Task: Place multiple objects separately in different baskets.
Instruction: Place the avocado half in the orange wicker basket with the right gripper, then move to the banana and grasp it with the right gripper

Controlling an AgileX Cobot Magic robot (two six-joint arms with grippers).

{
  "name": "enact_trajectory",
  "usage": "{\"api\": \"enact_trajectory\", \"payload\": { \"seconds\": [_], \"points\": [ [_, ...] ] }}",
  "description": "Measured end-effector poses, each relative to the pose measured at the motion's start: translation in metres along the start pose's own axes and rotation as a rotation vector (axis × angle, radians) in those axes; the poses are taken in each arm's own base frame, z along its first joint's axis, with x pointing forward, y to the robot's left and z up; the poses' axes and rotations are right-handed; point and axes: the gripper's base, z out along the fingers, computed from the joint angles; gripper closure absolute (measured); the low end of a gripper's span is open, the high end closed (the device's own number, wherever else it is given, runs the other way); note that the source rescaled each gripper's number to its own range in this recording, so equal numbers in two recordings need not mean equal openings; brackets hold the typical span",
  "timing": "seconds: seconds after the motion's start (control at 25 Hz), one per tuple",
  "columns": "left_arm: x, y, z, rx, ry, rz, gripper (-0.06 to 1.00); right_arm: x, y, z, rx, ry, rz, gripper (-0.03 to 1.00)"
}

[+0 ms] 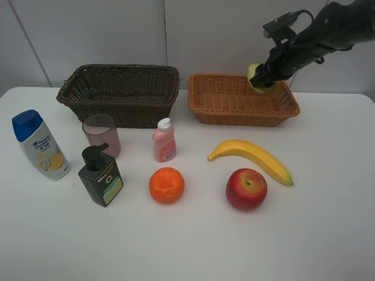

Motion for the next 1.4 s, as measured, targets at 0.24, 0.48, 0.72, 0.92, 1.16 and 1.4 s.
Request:
{"api": "enact_trajectory", "payload": {
  "seconds": [0.24,0.48,0.72,0.92,1.16,1.4],
  "points": [
    [0.0,0.0,0.0,0.0,0.0,0.0,-0.06,0.003,0.001,0.0066,-0.001,0.006,0.001,0.68],
    [0.0,0.0,0.0,0.0,0.0,0.0,-0.06,0.0008,-0.0008,0.0064,0.017,-0.014,0.002,0.1],
    [0.0,0.0,0.0,0.0,0.0,0.0,-0.06,0.0005,-0.0011,0.0064,0.02,-0.017,0.002,-0.03],
    [0.0,0.0,0.0,0.0,0.0,0.0,-0.06,0.0005,-0.0011,0.0064,0.02,-0.017,0.002,-0.03],
    [0.0,0.0,0.0,0.0,0.0,0.0,-0.06,0.0005,-0.0011,0.0064,0.02,-0.017,0.002,-0.03],
    [0.0,0.0,0.0,0.0,0.0,0.0,-0.06,0.0011,-0.0006,0.0059,0.014,-0.009,-0.002,-0.03]
  ]
}}
